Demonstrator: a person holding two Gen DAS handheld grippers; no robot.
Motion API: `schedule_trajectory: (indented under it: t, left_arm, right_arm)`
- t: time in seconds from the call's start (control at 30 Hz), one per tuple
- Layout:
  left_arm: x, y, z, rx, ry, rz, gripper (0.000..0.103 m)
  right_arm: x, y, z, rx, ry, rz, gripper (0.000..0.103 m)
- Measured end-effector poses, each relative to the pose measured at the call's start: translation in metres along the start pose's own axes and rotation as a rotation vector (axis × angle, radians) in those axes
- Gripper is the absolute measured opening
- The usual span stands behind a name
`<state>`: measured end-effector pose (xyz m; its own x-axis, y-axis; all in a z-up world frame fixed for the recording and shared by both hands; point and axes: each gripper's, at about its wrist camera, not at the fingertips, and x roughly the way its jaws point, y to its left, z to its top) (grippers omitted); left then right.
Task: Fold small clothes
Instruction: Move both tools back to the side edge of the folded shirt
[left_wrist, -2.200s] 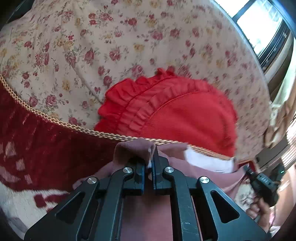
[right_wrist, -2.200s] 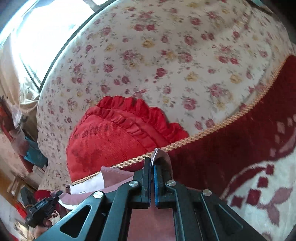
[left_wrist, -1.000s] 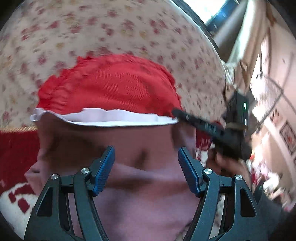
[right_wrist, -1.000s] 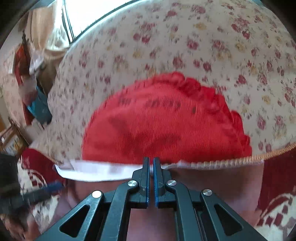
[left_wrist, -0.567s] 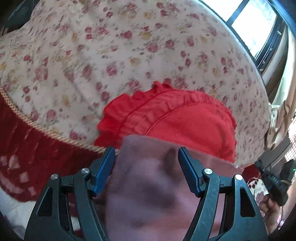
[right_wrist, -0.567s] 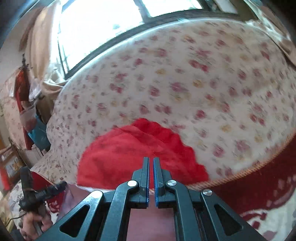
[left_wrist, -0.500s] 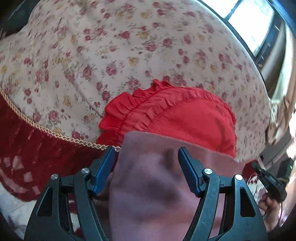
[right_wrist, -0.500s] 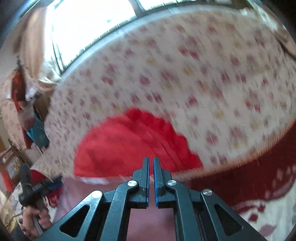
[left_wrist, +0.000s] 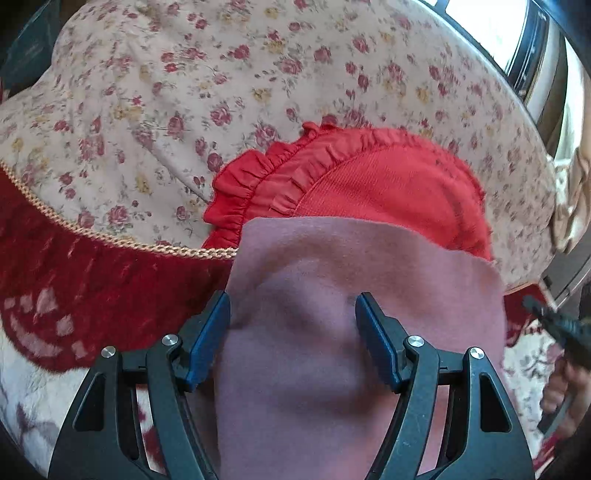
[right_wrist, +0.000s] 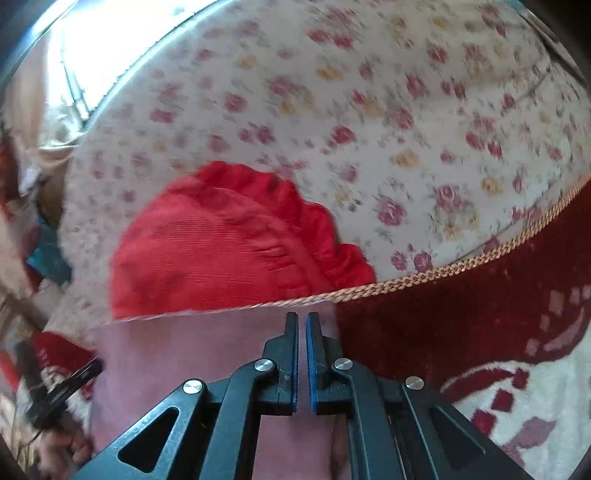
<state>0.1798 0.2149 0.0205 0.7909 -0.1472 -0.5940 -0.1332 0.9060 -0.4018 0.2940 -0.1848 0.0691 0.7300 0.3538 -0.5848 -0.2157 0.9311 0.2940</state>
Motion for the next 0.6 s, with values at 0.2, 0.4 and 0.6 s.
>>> schedule_trajectory:
  t: [0.2, 0.4, 0.6]
  left_arm:
    - [-0.059, -0.002, -0.022, -0.063, 0.029, -0.010, 0.070]
    - [-0.104, -0.026, -0.067, 0.007, 0.089, -0.051, 0.070]
    - [-0.086, -0.011, -0.127, 0.014, 0.283, 0.136, 0.070]
  right_arm:
    - [-0.069, 0.014, -0.054, -0.106, 0.107, 0.074, 0.005]
    - [-0.094, 0.042, -0.121, -0.302, 0.222, 0.059, 0.006]
    - [-0.064, 0.031, -0.176, -0.369, 0.441, -0.076, 0.006]
